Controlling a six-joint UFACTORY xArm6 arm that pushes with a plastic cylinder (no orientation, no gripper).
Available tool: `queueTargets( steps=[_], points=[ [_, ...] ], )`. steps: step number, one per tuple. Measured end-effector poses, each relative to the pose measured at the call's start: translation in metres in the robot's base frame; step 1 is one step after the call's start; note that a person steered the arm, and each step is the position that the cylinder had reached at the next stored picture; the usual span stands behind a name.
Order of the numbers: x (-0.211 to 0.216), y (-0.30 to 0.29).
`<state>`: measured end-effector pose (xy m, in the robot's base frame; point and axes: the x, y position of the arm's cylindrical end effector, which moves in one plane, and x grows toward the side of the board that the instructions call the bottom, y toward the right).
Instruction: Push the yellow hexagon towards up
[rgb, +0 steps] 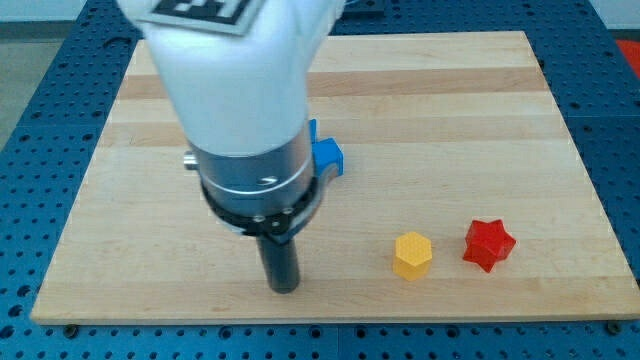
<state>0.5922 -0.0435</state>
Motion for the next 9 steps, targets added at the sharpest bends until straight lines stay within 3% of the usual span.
queueTargets(
  steps=[4, 7, 9],
  points=[
    [0.024, 0.081],
    [-0.034, 0.121],
    [-0.049, 0.175]
  ],
)
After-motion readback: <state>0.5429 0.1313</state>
